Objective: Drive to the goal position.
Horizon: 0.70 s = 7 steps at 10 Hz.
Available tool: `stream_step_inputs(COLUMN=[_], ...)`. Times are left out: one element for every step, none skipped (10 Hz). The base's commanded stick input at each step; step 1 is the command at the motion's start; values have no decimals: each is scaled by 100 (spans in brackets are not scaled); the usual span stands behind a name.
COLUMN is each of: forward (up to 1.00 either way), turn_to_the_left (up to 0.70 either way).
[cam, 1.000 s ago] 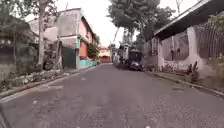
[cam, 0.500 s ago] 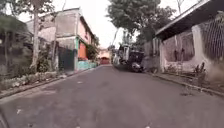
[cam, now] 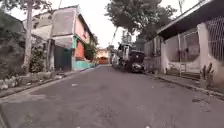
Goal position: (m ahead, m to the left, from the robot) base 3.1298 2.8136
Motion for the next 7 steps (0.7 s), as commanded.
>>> stream_step_inputs(forward=[70,70,70,70,70,70,70], turn_to_the_left=[0,0,0,0,0,0,0])
